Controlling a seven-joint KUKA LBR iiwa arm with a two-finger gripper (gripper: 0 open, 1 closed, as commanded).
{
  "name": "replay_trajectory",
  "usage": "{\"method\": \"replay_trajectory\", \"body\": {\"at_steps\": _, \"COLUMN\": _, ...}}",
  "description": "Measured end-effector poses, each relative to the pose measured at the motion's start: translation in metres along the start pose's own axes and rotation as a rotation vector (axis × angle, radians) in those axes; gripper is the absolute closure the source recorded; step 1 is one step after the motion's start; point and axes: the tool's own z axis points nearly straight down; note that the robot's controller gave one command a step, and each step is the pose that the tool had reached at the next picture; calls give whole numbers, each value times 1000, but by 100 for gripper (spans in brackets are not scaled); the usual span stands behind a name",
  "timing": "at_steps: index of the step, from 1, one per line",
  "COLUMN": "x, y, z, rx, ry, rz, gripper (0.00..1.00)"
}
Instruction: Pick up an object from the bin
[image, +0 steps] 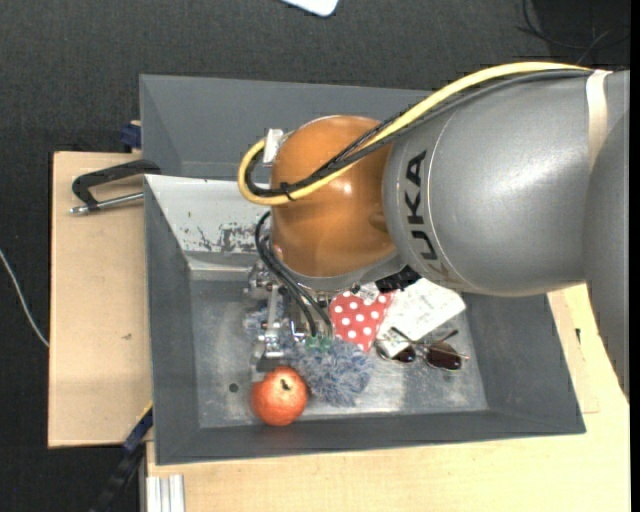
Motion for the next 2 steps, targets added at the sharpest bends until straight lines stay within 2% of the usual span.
{"method": "replay_trajectory", "body": {"at_steps": 1, "x": 0, "y": 0, "z": 0, "rx": 0, "ry": 0, "rz": 0, "gripper": 0}}
{"method": "replay_trajectory", "body": {"at_steps": 2, "x": -3, "y": -30, "z": 27, "rx": -3, "ry": -6, "rz": -227, "gripper": 0}}
